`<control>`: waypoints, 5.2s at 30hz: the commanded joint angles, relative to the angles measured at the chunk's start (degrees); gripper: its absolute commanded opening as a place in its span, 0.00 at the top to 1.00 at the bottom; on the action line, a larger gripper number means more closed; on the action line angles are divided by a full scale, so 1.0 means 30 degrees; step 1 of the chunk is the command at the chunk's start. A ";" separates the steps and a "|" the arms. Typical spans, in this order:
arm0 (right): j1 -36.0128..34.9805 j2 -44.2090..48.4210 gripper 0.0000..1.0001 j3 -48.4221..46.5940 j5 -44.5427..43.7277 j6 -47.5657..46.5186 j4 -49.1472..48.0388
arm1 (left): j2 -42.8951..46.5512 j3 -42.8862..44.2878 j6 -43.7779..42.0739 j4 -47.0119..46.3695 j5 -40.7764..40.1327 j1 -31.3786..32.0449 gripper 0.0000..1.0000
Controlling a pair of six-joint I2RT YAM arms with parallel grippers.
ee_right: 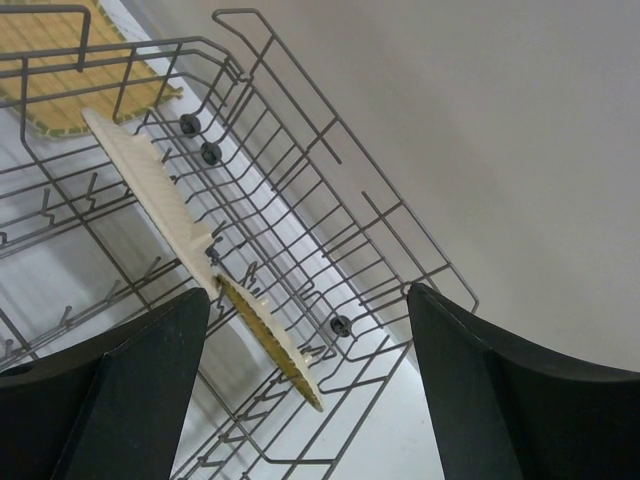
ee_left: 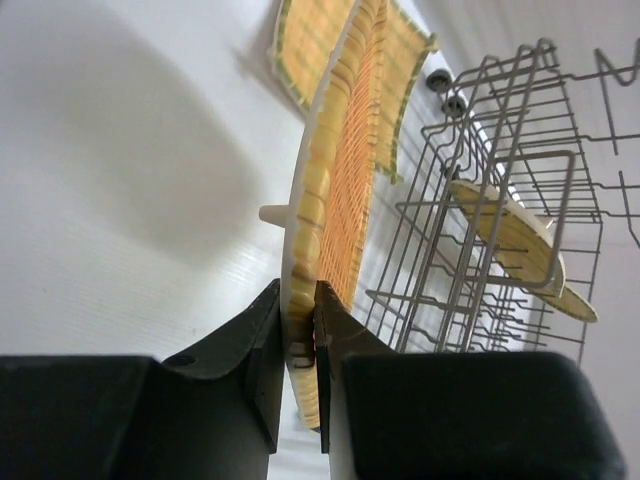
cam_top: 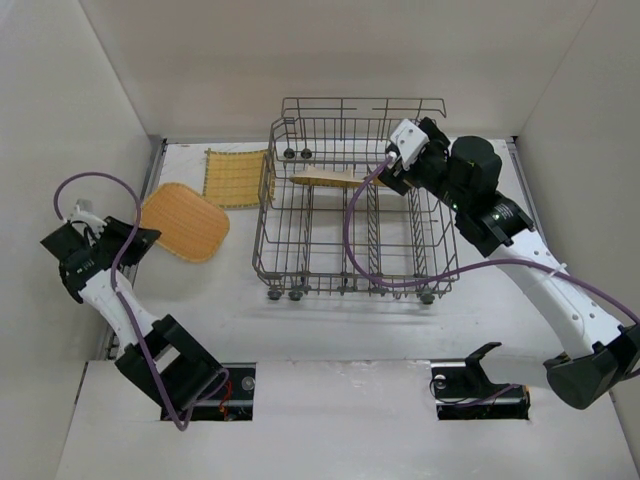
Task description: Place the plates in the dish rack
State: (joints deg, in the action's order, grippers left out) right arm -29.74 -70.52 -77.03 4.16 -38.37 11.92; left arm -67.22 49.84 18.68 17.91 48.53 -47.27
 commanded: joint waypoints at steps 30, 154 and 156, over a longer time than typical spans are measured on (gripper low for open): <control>-0.0298 0.1182 0.14 0.0657 0.1425 0.1276 -0.1601 | 0.0114 1.5579 -1.3224 0.8676 -1.0134 1.6289 0.97; 0.6704 0.2971 0.16 0.3911 -0.1007 0.2625 0.0772 | -0.4311 0.7936 -2.5269 -0.9691 0.2337 2.3153 0.99; 0.6705 0.2853 0.16 0.3794 -0.1007 0.2478 0.0801 | -0.4399 0.7849 -2.5269 -0.9691 0.2425 2.3006 0.99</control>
State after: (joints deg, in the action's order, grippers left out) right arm -9.10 -61.78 -62.46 1.04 -30.35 15.07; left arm -81.38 73.47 -55.16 -4.54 52.51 22.46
